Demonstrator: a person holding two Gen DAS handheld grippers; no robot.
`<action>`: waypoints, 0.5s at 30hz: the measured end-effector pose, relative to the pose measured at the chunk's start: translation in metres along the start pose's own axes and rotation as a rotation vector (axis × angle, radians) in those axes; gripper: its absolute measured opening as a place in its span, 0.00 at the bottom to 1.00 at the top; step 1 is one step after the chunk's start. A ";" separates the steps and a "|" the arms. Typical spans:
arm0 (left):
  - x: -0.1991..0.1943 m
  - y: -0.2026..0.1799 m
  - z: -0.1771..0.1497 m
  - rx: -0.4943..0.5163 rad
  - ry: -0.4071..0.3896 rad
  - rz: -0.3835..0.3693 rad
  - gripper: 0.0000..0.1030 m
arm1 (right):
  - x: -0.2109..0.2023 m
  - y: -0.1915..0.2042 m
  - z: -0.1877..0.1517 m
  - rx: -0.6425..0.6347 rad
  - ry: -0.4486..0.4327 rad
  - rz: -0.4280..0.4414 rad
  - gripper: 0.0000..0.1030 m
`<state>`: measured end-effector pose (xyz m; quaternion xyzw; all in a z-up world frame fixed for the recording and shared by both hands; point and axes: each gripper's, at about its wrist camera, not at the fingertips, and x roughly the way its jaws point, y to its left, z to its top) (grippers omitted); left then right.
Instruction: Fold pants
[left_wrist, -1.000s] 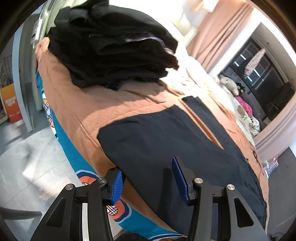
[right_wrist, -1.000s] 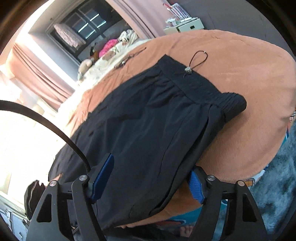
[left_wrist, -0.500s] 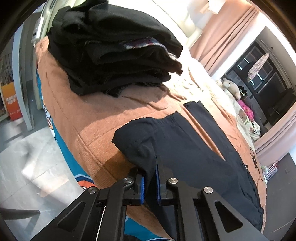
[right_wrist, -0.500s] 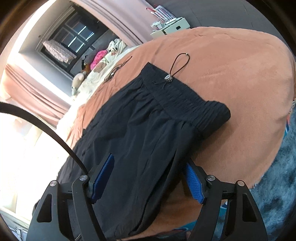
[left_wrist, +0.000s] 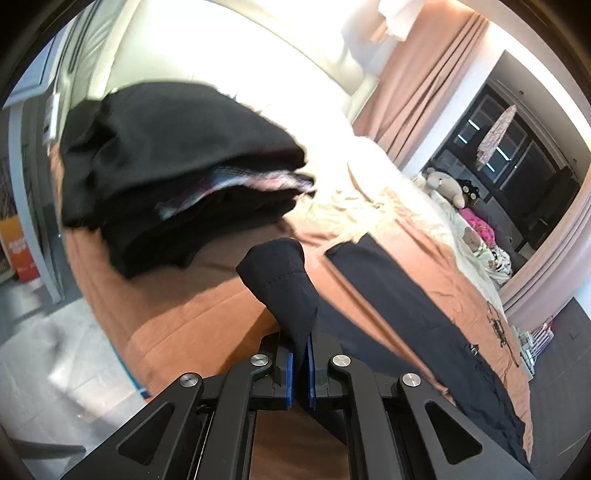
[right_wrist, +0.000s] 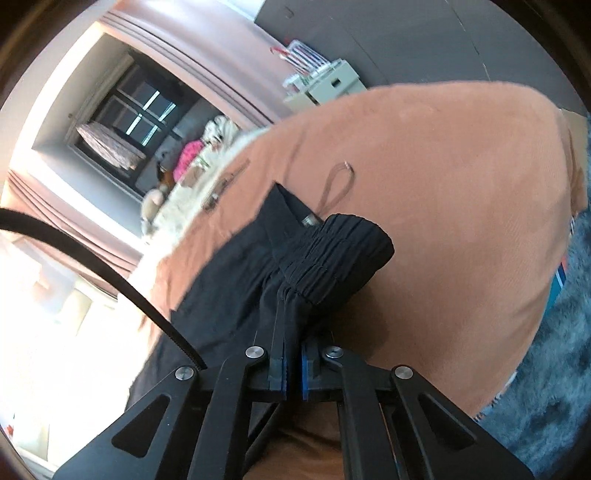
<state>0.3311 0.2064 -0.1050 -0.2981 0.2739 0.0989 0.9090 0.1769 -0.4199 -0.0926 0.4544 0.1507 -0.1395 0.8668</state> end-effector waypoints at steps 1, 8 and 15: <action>-0.002 -0.004 0.004 0.001 -0.008 -0.006 0.05 | -0.003 0.002 0.003 -0.002 -0.001 0.010 0.01; -0.005 -0.043 0.038 0.053 -0.056 -0.039 0.05 | -0.008 0.013 0.021 -0.004 -0.001 0.054 0.01; 0.005 -0.080 0.064 0.111 -0.087 -0.060 0.05 | 0.019 0.009 0.048 0.034 -0.018 0.110 0.01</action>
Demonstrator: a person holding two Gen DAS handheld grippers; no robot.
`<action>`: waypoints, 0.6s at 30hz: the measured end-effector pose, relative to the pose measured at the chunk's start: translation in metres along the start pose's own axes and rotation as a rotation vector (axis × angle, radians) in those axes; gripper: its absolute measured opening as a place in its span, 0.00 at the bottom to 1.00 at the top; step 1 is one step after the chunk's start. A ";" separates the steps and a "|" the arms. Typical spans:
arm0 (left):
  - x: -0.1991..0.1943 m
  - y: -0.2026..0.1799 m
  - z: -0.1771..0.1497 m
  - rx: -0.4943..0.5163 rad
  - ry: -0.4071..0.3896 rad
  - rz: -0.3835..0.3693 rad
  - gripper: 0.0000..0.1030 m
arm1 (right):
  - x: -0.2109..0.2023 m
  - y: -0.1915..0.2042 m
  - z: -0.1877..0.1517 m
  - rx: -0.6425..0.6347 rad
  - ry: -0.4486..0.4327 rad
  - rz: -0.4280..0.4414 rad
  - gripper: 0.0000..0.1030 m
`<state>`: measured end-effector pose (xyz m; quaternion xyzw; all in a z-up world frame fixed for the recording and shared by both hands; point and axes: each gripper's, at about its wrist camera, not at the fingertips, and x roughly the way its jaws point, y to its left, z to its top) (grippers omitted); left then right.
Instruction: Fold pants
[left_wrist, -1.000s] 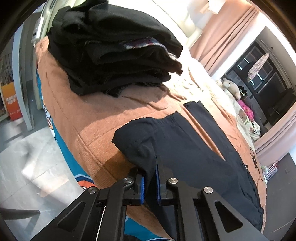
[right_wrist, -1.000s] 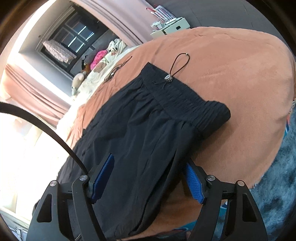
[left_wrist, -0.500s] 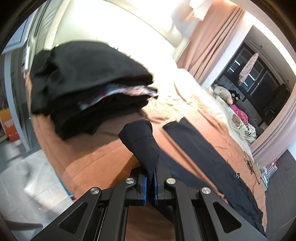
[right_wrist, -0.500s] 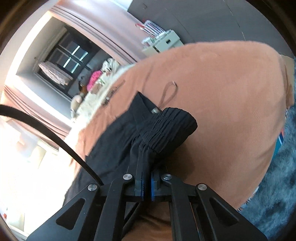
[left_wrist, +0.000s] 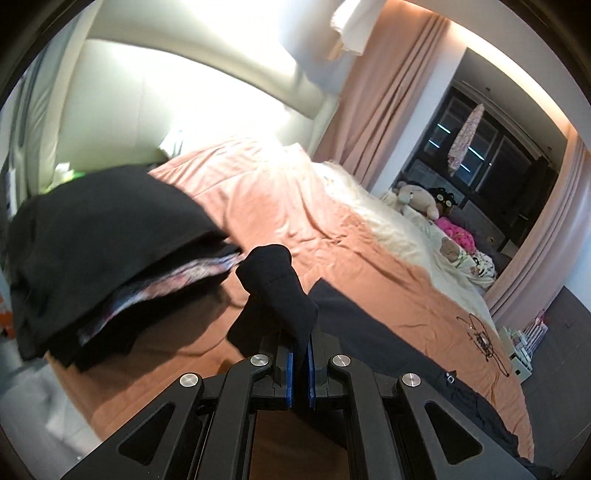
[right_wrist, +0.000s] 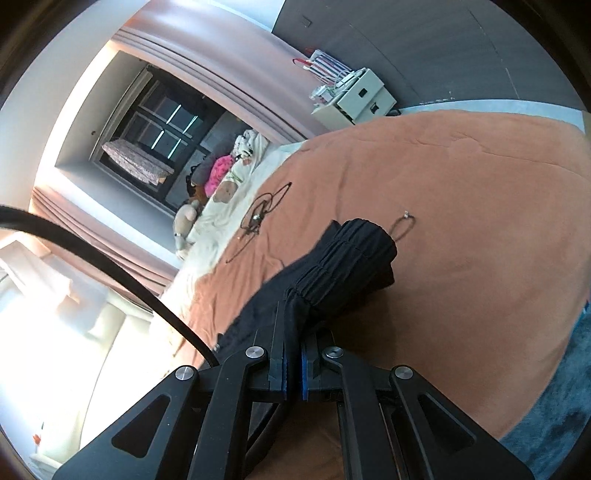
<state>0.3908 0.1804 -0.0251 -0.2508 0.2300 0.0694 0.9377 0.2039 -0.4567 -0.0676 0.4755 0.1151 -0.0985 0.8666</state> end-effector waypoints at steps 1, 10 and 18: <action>0.003 -0.005 0.004 0.008 -0.003 0.001 0.05 | 0.004 -0.001 0.003 0.011 -0.001 -0.002 0.01; 0.044 -0.046 0.035 0.059 -0.006 -0.003 0.05 | 0.029 0.000 0.020 0.077 -0.013 0.019 0.01; 0.095 -0.070 0.049 0.080 0.018 0.011 0.05 | 0.061 0.014 0.023 0.084 -0.026 0.001 0.01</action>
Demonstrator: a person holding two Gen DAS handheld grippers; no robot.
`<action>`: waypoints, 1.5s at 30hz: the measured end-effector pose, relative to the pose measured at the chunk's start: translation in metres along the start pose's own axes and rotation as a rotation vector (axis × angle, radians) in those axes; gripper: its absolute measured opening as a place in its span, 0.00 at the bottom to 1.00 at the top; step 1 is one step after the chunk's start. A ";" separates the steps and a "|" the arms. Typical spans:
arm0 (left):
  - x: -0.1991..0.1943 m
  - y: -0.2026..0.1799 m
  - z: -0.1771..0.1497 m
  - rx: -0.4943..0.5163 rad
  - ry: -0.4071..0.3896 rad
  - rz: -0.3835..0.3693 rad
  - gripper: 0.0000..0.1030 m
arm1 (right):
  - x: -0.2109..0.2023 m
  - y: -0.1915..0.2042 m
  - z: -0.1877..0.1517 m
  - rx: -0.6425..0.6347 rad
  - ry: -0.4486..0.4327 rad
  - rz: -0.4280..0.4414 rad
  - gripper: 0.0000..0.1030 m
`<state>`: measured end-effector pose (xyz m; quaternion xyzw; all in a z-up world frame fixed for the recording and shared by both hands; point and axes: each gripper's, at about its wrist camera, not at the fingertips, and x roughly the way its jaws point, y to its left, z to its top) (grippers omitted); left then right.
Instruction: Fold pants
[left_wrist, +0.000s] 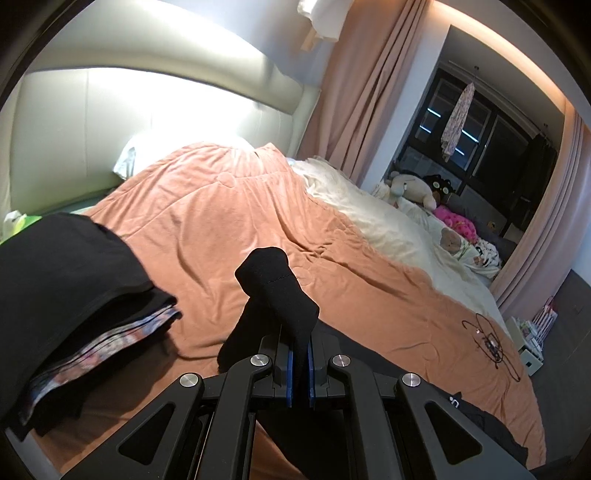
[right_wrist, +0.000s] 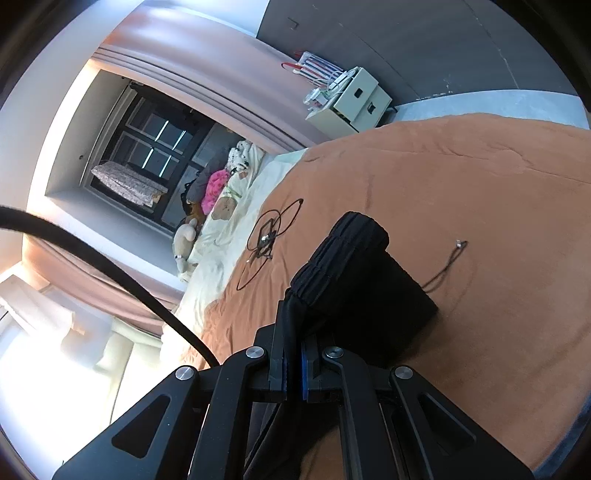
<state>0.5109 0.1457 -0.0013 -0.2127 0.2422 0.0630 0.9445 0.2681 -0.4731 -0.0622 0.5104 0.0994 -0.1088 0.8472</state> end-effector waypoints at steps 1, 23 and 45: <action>0.008 -0.003 0.001 0.002 0.005 0.002 0.05 | 0.004 0.005 0.000 0.000 -0.001 0.000 0.01; 0.210 -0.042 -0.010 0.079 0.180 0.148 0.05 | 0.152 0.026 0.031 0.057 0.050 -0.139 0.01; 0.322 -0.048 -0.039 0.142 0.362 0.283 0.20 | 0.204 0.029 0.032 0.121 0.091 -0.204 0.19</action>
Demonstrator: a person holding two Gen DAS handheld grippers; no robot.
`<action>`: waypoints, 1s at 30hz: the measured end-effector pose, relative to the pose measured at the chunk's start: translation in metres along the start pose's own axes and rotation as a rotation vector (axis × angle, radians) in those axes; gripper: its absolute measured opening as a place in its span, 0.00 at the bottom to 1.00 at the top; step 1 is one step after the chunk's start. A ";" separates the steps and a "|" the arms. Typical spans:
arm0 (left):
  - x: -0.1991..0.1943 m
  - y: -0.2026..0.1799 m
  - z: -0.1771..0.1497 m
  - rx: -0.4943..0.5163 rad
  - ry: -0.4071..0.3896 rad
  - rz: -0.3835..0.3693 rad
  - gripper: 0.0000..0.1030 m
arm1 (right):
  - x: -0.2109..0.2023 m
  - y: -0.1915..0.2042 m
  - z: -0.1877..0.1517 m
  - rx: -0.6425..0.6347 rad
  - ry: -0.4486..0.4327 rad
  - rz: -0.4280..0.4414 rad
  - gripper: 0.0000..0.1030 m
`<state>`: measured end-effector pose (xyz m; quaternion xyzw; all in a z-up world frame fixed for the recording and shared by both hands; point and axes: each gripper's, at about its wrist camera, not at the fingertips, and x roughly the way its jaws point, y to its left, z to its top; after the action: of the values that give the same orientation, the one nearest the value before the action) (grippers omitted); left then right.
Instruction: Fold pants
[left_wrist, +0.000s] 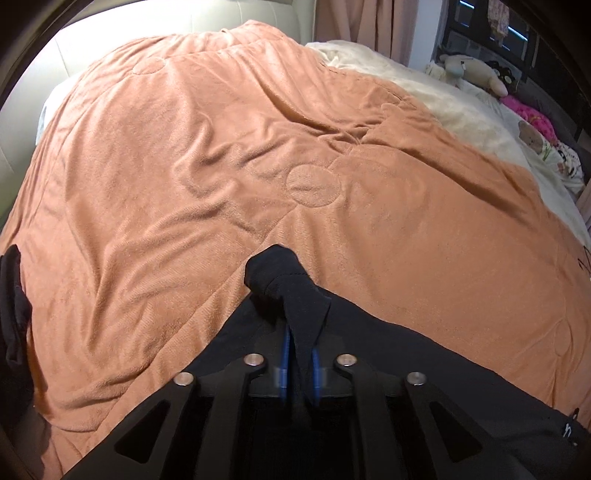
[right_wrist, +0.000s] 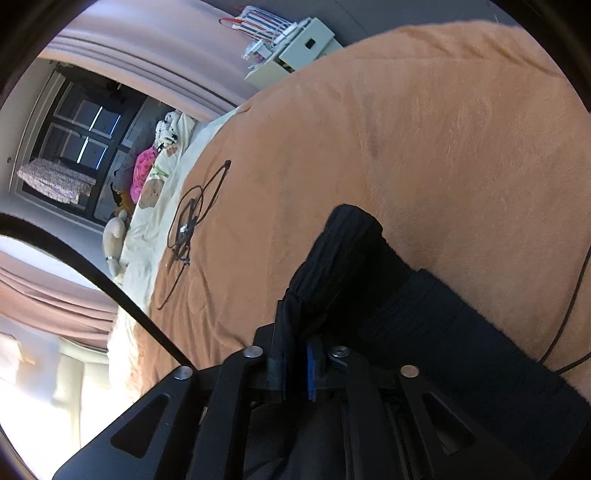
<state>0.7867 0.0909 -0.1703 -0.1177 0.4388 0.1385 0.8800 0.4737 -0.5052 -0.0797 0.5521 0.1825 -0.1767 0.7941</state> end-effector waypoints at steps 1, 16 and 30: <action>-0.004 0.001 0.000 -0.006 -0.006 -0.011 0.38 | -0.001 0.000 0.000 0.013 0.017 0.028 0.36; -0.109 0.023 -0.018 0.061 -0.108 -0.061 0.75 | -0.080 0.071 -0.051 -0.287 0.030 0.154 1.00; -0.192 0.052 -0.090 0.132 -0.113 -0.076 0.76 | -0.152 0.137 -0.193 -0.789 0.261 0.254 1.00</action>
<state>0.5913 0.0828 -0.0732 -0.0680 0.3920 0.0824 0.9137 0.3890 -0.2663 0.0432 0.2420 0.2655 0.0770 0.9301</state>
